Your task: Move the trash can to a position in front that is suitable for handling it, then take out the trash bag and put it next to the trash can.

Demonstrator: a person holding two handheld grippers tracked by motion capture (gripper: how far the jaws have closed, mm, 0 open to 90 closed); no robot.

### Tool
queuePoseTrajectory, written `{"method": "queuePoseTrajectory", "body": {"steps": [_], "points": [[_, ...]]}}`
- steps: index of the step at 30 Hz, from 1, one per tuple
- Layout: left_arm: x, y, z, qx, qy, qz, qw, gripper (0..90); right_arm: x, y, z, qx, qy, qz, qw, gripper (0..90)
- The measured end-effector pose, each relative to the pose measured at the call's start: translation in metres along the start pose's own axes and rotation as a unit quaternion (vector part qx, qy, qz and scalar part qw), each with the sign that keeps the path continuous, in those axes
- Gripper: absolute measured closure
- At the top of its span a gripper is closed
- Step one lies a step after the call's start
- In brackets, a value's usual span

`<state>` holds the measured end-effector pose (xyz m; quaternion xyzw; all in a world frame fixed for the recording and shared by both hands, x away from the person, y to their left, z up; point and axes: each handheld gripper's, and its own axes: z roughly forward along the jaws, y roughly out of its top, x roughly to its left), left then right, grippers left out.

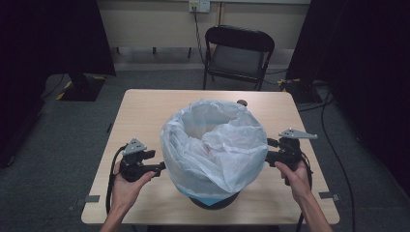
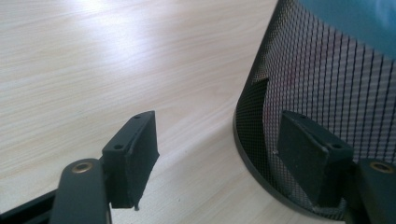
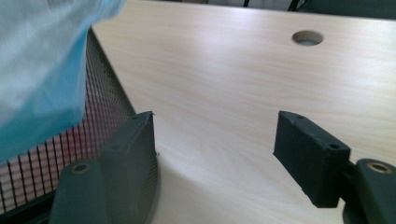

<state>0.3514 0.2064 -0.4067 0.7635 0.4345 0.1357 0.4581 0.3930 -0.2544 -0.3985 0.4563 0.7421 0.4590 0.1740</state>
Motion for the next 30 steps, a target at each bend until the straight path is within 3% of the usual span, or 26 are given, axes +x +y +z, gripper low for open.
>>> {"method": "queuePoseTrajectory", "body": {"steps": [3, 4, 6, 7, 9, 12, 14, 17, 19, 21, 23, 25, 30], "points": [[0.007, 0.005, -0.008, -0.016, 0.008, -0.014, 0.9997, 24.1, -0.003, 0.007, -0.010, -0.011, 0.004, -0.006, 0.9999, 28.2], [0.010, 0.007, -0.011, -0.018, 0.001, -0.015, 0.9997, 23.1, -0.004, 0.012, -0.018, -0.021, -0.022, 0.000, 0.9995, 34.0], [0.013, 0.012, -0.016, -0.026, -0.002, -0.016, 0.9995, 23.1, -0.004, 0.015, -0.021, -0.026, -0.029, -0.005, 0.9992, 33.7], [0.013, 0.014, -0.020, -0.033, 0.004, -0.015, 0.9993, 22.5, -0.003, 0.022, -0.027, -0.025, -0.023, -0.008, 0.9994, 37.7], [0.014, 0.019, -0.026, -0.045, -0.005, -0.018, 0.9988, 21.9, -0.003, 0.025, -0.030, -0.030, -0.022, -0.006, 0.9993, 38.3], [0.013, 0.029, -0.036, -0.046, -0.003, -0.005, 0.9989, 26.5, -0.003, 0.032, -0.036, -0.048, -0.027, -0.007, 0.9985, 45.1], [0.010, 0.035, -0.043, -0.046, 0.002, 0.011, 0.9989, 28.1, -0.005, 0.036, -0.039, -0.069, -0.012, -0.001, 0.9976, 52.1], [0.006, 0.043, -0.053, -0.063, -0.004, 0.017, 0.9979, 26.3, -0.005, 0.045, -0.043, -0.079, -0.010, -0.004, 0.9968, 51.4], [0.004, 0.050, -0.059, -0.078, -0.006, 0.022, 0.9967, 26.2, -0.003, 0.052, -0.045, -0.069, -0.013, -0.008, 0.9975, 48.5], [0.005, 0.057, -0.068, -0.102, -0.008, 0.013, 0.9946, 26.9, 0.000, 0.063, -0.049, -0.066, -0.006, -0.003, 0.9978, 40.7], [0.005, 0.058, -0.071, -0.113, -0.011, 0.007, 0.9935, 28.3, 0.002, 0.067, -0.051, -0.068, -0.004, -0.003, 0.9977, 40.9], [0.005, 0.060, -0.075, -0.122, -0.015, 0.004, 0.9924, 30.5, 0.004, 0.075, -0.055, -0.071, 0.001, 0.003, 0.9975, 35.6], [-0.002, 0.071, -0.085, -0.135, -0.031, 0.007, 0.9904, 32.2, 0.014, 0.088, -0.071, -0.103, 0.047, 0.005, 0.9936, 26.5]]}}
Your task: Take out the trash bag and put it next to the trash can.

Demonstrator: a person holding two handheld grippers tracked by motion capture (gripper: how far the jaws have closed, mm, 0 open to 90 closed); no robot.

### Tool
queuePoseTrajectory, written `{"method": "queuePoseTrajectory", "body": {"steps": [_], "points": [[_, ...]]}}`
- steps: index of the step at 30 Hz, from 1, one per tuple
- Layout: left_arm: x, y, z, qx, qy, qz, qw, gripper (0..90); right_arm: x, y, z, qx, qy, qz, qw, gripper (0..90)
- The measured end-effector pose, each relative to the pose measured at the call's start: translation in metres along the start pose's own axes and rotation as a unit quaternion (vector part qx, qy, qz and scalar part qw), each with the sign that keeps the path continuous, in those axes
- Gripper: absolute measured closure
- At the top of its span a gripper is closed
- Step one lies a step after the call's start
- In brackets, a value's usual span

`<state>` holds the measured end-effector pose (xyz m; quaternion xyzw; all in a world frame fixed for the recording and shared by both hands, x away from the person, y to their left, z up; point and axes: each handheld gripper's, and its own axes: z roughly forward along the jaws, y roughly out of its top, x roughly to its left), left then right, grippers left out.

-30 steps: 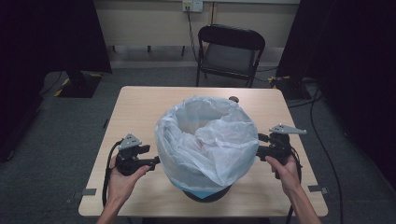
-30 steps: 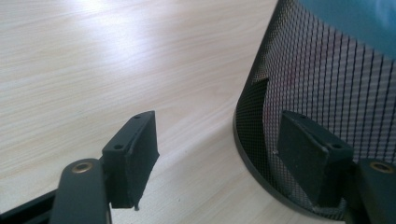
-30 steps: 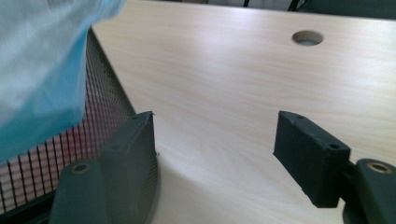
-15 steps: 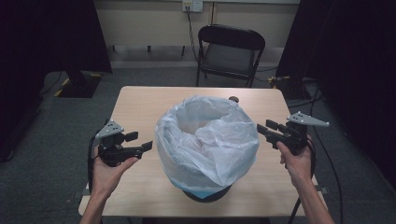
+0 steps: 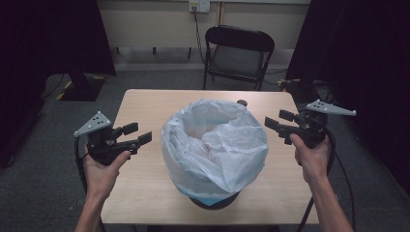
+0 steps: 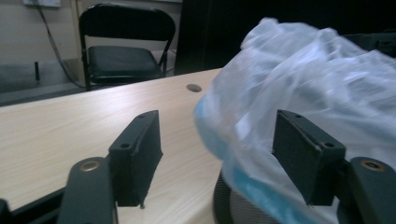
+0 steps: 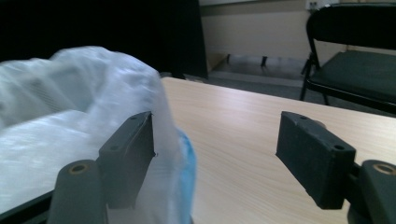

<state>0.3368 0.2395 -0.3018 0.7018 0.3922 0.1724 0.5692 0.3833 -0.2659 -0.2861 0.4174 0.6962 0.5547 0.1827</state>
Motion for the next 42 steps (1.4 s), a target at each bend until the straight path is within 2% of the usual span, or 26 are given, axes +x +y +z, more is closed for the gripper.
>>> {"method": "queuePoseTrajectory", "body": {"steps": [1, 2, 4, 7, 8, 9, 10, 12, 13, 15, 16, 17, 18, 20, 21, 24, 26, 28, 29, 32, 33, 34, 36, 38, 40, 42], "points": [[-0.004, 0.003, -0.001, -0.003, 0.002, 0.005, 1.0000, 31.2, 0.003, 0.002, -0.002, -0.003, 0.008, -0.001, 1.0000, 26.0], [-0.008, 0.006, 0.000, -0.007, -0.005, 0.003, 1.0000, 30.8, 0.010, 0.006, -0.006, -0.006, 0.021, -0.007, 0.9997, 24.6], [-0.017, 0.012, 0.003, -0.007, -0.021, 0.012, 0.9997, 29.7, 0.015, 0.007, -0.007, -0.005, 0.029, -0.009, 0.9995, 24.3], [-0.031, 0.020, 0.011, -0.008, -0.028, 0.023, 0.9993, 24.5, 0.030, 0.007, -0.008, 0.005, 0.052, -0.022, 0.9984, 23.1], [-0.035, 0.021, 0.015, -0.004, -0.037, 0.021, 0.9991, 22.6, 0.040, 0.006, -0.007, 0.020, 0.062, -0.031, 0.9974, 22.9], [-0.037, 0.023, 0.019, 0.000, -0.051, 0.018, 0.9986, 22.6, 0.040, 0.006, -0.007, 0.020, 0.062, -0.031, 0.9974, 22.9], [-0.041, 0.024, 0.022, 0.002, -0.049, 0.021, 0.9986, 22.4, 0.044, 0.005, -0.006, 0.026, 0.062, -0.037, 0.9971, 22.9], [-0.050, 0.025, 0.029, 0.011, -0.022, 0.048, 0.9985, 20.6, 0.056, 0.004, -0.003, 0.049, 0.061, -0.057, 0.9953, 26.4], [-0.052, 0.025, 0.034, 0.018, -0.027, 0.049, 0.9983, 20.6, 0.056, 0.004, -0.003, 0.049, 0.061, -0.057, 0.9953, 26.4], [-0.053, 0.025, 0.043, 0.031, -0.038, 0.044, 0.9978, 21.2, 0.060, 0.001, 0.001, 0.066, 0.051, -0.073, 0.9939, 38.1], [-0.053, 0.026, 0.046, 0.033, -0.038, 0.041, 0.9979, 25.1, 0.062, 0.000, 0.003, 0.070, 0.033, -0.085, 0.9934, 42.4], [-0.052, 0.026, 0.048, 0.026, -0.035, 0.041, 0.9982, 32.6, 0.063, -0.001, 0.004, 0.071, 0.019, -0.091, 0.9931, 46.9], [-0.051, 0.026, 0.049, 0.021, -0.033, 0.044, 0.9983, 45.3, 0.063, -0.001, 0.005, 0.067, 0.002, -0.093, 0.9934, 55.8], [-0.050, 0.028, 0.049, 0.013, -0.029, 0.041, 0.9987, 48.1, 0.062, 0.000, 0.005, 0.065, 0.002, -0.091, 0.9938, 57.5], [-0.050, 0.029, 0.049, 0.013, -0.029, 0.047, 0.9984, 57.8, 0.060, 0.002, 0.004, 0.060, 0.003, -0.087, 0.9944, 63.9], [-0.055, 0.032, 0.050, 0.023, -0.009, 0.068, 0.9974, 68.0, 0.060, 0.010, 0.004, 0.051, -0.010, -0.091, 0.9945, 74.3], [-0.055, 0.034, 0.050, 0.022, 0.004, 0.071, 0.9972, 75.1, 0.059, 0.014, 0.005, 0.042, -0.017, -0.093, 0.9946, 82.2], [-0.054, 0.035, 0.048, 0.015, 0.000, 0.063, 0.9979, 81.1, 0.058, 0.018, 0.006, 0.036, -0.004, -0.086, 0.9956, 87.5], [-0.053, 0.036, 0.047, 0.012, -0.004, 0.062, 0.9980, 87.2, 0.059, 0.019, 0.007, 0.032, -0.002, -0.086, 0.9958, 88.7], [-0.058, 0.041, 0.047, 0.005, -0.030, 0.062, 0.9976, 89.4, 0.062, 0.023, 0.009, 0.022, 0.016, -0.081, 0.9963, 89.9], [-0.061, 0.043, 0.047, 0.005, -0.029, 0.066, 0.9974, 89.5, 0.064, 0.025, 0.009, 0.020, 0.021, -0.082, 0.9962, 89.9], [-0.065, 0.046, 0.047, 0.005, -0.034, 0.072, 0.9968, 89.6, 0.066, 0.027, 0.009, 0.016, 0.025, -0.085, 0.9960, 90.0], [-0.071, 0.052, 0.046, -0.006, -0.066, 0.070, 0.9954, 89.6, 0.072, 0.033, 0.009, 0.009, 0.041, -0.092, 0.9949, 90.0], [-0.081, 0.061, 0.046, -0.009, -0.066, 0.085, 0.9942, 89.6, 0.080, 0.039, 0.009, 0.001, 0.057, -0.095, 0.9938, 90.0], [-0.088, 0.067, 0.047, -0.011, -0.083, 0.090, 0.9924, 89.6, 0.087, 0.045, 0.009, -0.002, 0.075, -0.097, 0.9924, 90.0], [-0.099, 0.075, 0.048, -0.017, -0.090, 0.102, 0.9906, 89.6, 0.095, 0.052, 0.010, -0.011, 0.096, -0.097, 0.9905, 90.0]]}}
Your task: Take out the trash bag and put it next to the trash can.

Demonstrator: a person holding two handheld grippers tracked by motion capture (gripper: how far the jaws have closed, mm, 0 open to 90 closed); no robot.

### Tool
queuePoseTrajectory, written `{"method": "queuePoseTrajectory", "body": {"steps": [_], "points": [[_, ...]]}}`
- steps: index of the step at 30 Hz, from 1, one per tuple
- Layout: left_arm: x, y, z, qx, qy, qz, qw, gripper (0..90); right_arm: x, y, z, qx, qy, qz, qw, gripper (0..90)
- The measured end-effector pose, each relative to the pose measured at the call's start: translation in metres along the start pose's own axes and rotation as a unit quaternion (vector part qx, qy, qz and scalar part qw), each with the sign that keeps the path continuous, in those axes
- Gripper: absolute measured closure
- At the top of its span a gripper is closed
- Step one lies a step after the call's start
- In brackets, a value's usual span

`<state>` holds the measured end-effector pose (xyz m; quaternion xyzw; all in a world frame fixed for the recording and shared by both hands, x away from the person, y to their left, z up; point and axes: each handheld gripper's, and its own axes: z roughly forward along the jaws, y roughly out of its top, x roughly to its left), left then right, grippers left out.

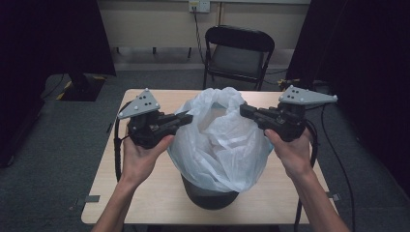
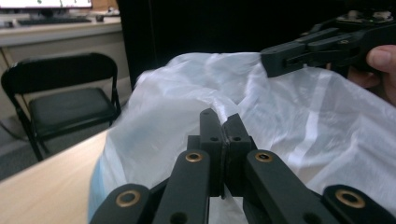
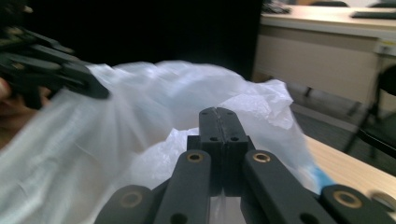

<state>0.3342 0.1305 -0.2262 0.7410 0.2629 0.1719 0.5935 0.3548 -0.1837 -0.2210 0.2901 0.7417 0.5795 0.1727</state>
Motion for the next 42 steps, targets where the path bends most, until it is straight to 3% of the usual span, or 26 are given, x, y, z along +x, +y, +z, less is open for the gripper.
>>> {"method": "queuePoseTrajectory", "body": {"steps": [2, 5, 6, 8, 10, 12, 14, 17, 19, 20, 21, 23, 27, 31, 35, 42], "points": [[-0.007, 0.009, 0.005, -0.007, -0.015, 0.002, 0.9999, 89.6, 0.004, 0.007, 0.002, -0.010, 0.018, 0.002, 0.9998, 90.0], [-0.015, 0.024, 0.009, -0.036, -0.054, -0.003, 0.9979, 89.6, 0.016, 0.017, 0.002, -0.025, 0.031, -0.011, 0.9992, 90.0], [-0.018, 0.027, 0.009, -0.037, -0.049, 0.003, 0.9981, 89.6, 0.021, 0.018, 0.001, -0.029, 0.052, -0.011, 0.9982, 90.0], [-0.023, 0.032, 0.012, -0.037, -0.038, 0.014, 0.9985, 89.7, 0.027, 0.018, -0.001, -0.032, 0.070, -0.006, 0.9970, 89.8], [-0.022, 0.034, 0.018, -0.043, -0.057, -0.003, 0.9975, 89.7, 0.032, 0.016, 0.000, -0.025, 0.098, -0.009, 0.9948, 86.6], [-0.023, 0.034, 0.025, -0.038, -0.064, -0.005, 0.9972, 89.6, 0.036, 0.013, 0.003, -0.029, 0.106, -0.007, 0.9940, 70.5], [-0.025, 0.034, 0.031, -0.031, -0.066, -0.001, 0.9973, 89.7, 0.038, 0.011, 0.008, -0.014, 0.103, 0.003, 0.9945, 55.6], [-0.027, 0.036, 0.037, -0.033, -0.076, -0.005, 0.9966, 89.6, 0.040, 0.009, 0.017, 0.002, 0.093, 0.004, 0.9957, 46.9], [-0.029, 0.038, 0.039, -0.032, -0.081, -0.003, 0.9962, 89.7, 0.041, 0.009, 0.023, 0.017, 0.068, 0.001, 0.9975, 51.6], [-0.030, 0.039, 0.040, -0.030, -0.083, 0.000, 0.9961, 89.6, 0.041, 0.009, 0.025, 0.021, 0.076, -0.002, 0.9969, 57.2], [-0.030, 0.038, 0.040, -0.029, -0.083, -0.002, 0.9961, 89.6, 0.041, 0.009, 0.027, 0.018, 0.078, -0.006, 0.9968, 70.1], [-0.027, 0.036, 0.039, -0.035, -0.088, -0.009, 0.9954, 86.6, 0.041, 0.011, 0.028, 0.018, 0.073, -0.016, 0.9971, 85.3], [-0.017, 0.031, 0.026, -0.057, -0.077, -0.027, 0.9951, 40.3, 0.037, 0.018, 0.027, 0.011, 0.071, -0.012, 0.9974, 89.5], [-0.012, 0.028, 0.017, -0.066, -0.072, -0.038, 0.9945, 18.3, 0.035, 0.037, 0.021, -0.016, 0.063, -0.010, 0.9978, 89.8], [-0.011, 0.025, 0.017, -0.065, -0.085, -0.029, 0.9939, 18.1, 0.037, 0.051, 0.018, -0.033, 0.062, -0.013, 0.9974, 89.8], [-0.018, 0.032, 0.031, -0.082, -0.086, -0.024, 0.9927, 15.0, 0.048, 0.074, 0.017, -0.050, 0.062, -0.024, 0.9965, 89.8]]}}
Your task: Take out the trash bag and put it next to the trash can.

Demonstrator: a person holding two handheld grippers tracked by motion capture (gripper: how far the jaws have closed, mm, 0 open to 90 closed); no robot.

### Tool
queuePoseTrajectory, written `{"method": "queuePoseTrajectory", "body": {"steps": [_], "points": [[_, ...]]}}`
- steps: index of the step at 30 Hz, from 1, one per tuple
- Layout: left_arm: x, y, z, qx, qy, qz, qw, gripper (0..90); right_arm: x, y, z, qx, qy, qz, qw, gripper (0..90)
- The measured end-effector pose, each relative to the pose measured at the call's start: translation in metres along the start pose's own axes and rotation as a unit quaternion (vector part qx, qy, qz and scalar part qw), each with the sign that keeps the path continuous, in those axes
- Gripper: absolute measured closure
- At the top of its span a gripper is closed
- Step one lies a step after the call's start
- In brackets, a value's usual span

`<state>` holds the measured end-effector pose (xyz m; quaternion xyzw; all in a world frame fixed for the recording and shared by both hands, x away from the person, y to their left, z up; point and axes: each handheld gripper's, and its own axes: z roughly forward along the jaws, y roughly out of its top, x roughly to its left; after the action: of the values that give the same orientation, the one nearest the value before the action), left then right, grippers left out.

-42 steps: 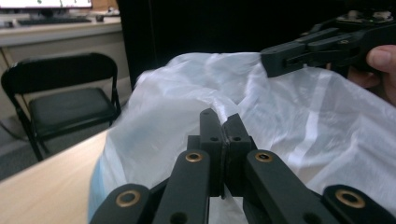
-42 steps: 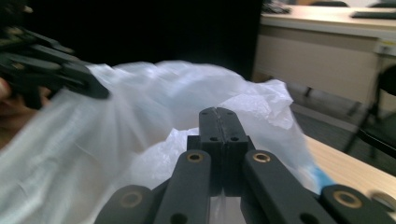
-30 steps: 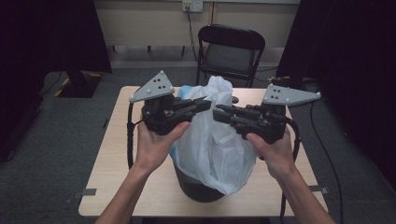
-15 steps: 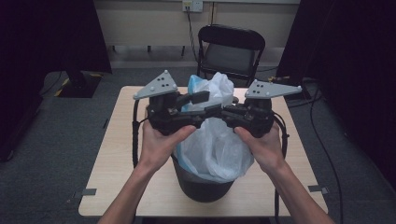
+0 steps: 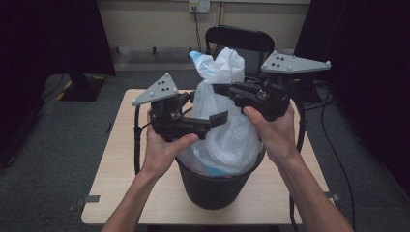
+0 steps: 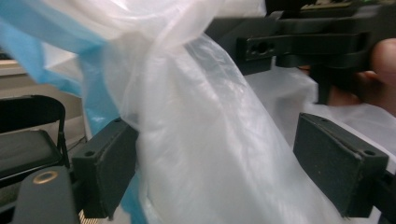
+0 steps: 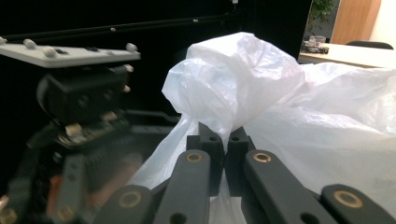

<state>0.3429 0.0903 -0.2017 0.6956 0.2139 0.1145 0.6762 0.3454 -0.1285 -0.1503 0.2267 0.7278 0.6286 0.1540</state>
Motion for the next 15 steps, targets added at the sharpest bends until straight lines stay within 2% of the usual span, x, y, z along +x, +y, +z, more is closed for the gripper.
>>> {"method": "queuePoseTrajectory", "body": {"steps": [3, 5, 7, 9, 10, 11, 12, 13, 14, 15], "points": [[-0.003, 0.002, 0.011, 0.001, 0.002, -0.003, 1.0000, 12.1, 0.004, 0.002, 0.003, -0.002, 0.003, -0.002, 1.0000, 89.8], [-0.005, 0.000, 0.018, 0.015, 0.014, 0.007, 0.9998, 12.5, 0.006, 0.002, 0.003, -0.008, 0.009, 0.001, 0.9999, 89.8], [-0.005, -0.003, 0.026, 0.032, 0.014, 0.001, 0.9994, 14.3, 0.006, 0.002, 0.002, -0.011, 0.013, 0.003, 0.9999, 89.8], [-0.005, -0.007, 0.034, 0.050, 0.024, 0.008, 0.9984, 16.0, 0.006, 0.002, 0.000, -0.022, 0.024, 0.012, 0.9994, 89.8], [-0.005, -0.009, 0.039, 0.053, 0.019, 0.010, 0.9984, 35.4, 0.008, 0.003, -0.002, -0.027, 0.025, 0.009, 0.9993, 89.8], [-0.005, -0.009, 0.039, 0.053, 0.019, 0.010, 0.9984, 47.7, 0.008, 0.003, -0.002, -0.027, 0.025, 0.009, 0.9993, 89.8], [-0.004, -0.008, 0.039, 0.043, 0.008, 0.001, 0.9990, 47.7, 0.008, 0.002, -0.003, -0.024, 0.024, 0.006, 0.9994, 89.8], [-0.004, -0.006, 0.037, 0.035, 0.001, 0.006, 0.9994, 67.1, 0.008, 0.001, -0.005, -0.023, 0.028, 0.005, 0.9993, 89.1], [-0.004, -0.006, 0.037, 0.035, 0.001, 0.006, 0.9994, 72.6, 0.008, 0.001, -0.005, -0.023, 0.028, 0.005, 0.9993, 89.1], [-0.004, -0.005, 0.036, 0.036, 0.000, 0.006, 0.9993, 76.4, 0.008, -0.001, -0.010, -0.021, 0.021, -0.010, 0.9995, 69.5]]}}
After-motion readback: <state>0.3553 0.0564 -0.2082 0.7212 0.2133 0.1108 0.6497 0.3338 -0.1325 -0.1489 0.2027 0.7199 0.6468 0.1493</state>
